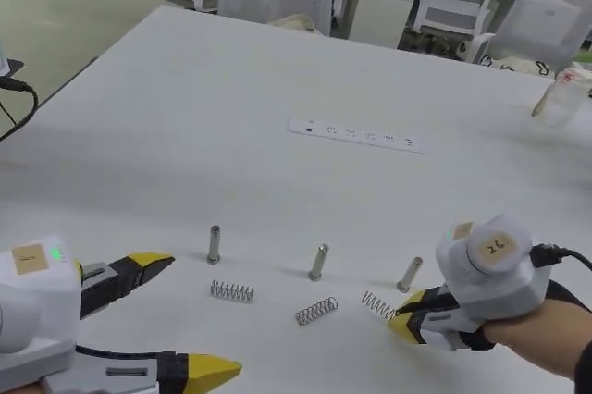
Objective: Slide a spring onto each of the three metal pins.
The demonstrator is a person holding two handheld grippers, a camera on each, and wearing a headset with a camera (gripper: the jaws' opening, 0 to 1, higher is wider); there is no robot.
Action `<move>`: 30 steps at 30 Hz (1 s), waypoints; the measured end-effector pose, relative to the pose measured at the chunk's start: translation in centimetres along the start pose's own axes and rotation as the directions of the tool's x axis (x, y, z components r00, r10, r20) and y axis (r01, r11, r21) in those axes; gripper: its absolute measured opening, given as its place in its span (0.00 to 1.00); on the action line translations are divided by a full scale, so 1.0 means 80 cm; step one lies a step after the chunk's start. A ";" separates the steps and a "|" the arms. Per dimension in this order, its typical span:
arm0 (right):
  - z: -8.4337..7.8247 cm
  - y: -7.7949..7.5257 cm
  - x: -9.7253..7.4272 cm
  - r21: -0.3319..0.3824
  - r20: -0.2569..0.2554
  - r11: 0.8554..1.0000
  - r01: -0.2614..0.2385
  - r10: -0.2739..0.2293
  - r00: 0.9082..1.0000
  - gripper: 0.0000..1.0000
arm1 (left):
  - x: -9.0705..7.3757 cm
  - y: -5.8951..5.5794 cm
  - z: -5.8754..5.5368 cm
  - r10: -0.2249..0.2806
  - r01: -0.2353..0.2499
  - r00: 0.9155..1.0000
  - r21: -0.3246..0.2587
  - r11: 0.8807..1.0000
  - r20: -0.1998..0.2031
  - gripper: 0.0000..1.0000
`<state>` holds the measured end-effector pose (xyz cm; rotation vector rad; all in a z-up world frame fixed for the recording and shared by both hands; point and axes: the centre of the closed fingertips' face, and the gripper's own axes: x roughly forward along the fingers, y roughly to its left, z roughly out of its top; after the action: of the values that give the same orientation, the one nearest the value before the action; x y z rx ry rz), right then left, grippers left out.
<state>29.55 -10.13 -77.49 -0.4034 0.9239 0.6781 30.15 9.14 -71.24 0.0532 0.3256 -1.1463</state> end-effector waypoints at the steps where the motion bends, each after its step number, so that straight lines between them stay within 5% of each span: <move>1: 0.001 0.001 -0.001 -0.002 0.001 1.000 -0.001 0.001 1.000 0.08 | 0.000 -0.001 0.000 -0.002 0.002 1.000 0.001 1.000 0.000 0.81; 15: 0.053 0.043 -0.019 -0.115 0.044 0.989 -0.089 0.094 0.995 0.08 | 0.010 -0.017 0.006 -0.077 0.077 0.997 0.037 0.996 -0.014 0.70; 30: 0.073 0.087 -0.018 -0.236 0.003 0.957 -0.169 0.175 0.985 0.08 | 0.034 -0.039 0.015 -0.163 0.166 0.986 0.087 0.982 -0.037 0.56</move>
<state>27.58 -2.14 -73.29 -0.5277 0.8655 0.9551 28.62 5.24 -70.50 0.1247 0.3092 -1.3255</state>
